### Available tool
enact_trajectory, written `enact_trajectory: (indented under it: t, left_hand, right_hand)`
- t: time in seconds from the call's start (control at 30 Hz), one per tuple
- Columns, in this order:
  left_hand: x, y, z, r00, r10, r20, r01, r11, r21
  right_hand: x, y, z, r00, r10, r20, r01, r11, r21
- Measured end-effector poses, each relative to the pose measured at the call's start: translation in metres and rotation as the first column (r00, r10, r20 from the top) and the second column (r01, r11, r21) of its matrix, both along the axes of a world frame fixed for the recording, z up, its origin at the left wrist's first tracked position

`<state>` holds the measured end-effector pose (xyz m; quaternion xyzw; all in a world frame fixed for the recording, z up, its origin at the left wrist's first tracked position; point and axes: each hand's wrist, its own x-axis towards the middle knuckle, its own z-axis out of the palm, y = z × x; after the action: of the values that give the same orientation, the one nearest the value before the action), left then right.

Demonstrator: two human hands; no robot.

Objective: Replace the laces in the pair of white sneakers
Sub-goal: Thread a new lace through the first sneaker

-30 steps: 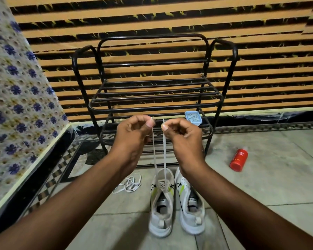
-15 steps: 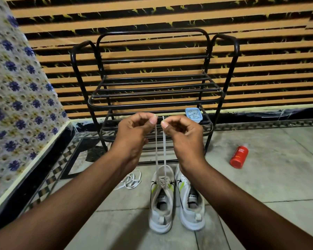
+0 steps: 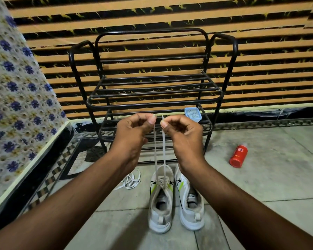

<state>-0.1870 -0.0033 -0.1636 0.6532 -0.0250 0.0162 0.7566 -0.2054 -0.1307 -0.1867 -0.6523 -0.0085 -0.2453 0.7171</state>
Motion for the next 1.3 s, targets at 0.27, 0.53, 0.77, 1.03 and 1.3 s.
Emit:
enact_trajectory:
  t: [0.27,0.53,0.77,1.03,1.3]
  left_hand:
    - [0.0015,0.0005,-0.0007,1.0,-0.006,-0.005,0.006,1.0,0.002]
    - [0.0013,0.0006,-0.0013,1.0,-0.004,-0.004,0.004,1.0,0.0]
    - [0.0024,0.0017,-0.0017,1.0,-0.001,-0.005,0.001,1.0,-0.002]
    - [0.0021,0.0011,-0.0011,1.0,0.004,-0.007,-0.004,1.0,0.003]
    - [0.0018,0.0005,-0.0008,1.0,0.005,0.004,-0.005,1.0,0.006]
  right_hand:
    - [0.0011,0.0002,0.0006,1.0,-0.005,-0.007,0.004,1.0,-0.01]
    - [0.0027,0.0003,0.005,1.0,0.003,0.009,-0.003,1.0,0.0]
    - [0.0026,-0.0004,0.0059,1.0,0.012,0.007,-0.012,1.0,-0.002]
    - [0.003,-0.0002,0.0074,1.0,0.019,0.003,-0.019,1.0,-0.008]
    - [0.0027,-0.0006,0.0089,1.0,0.02,0.005,-0.02,1.0,-0.016]
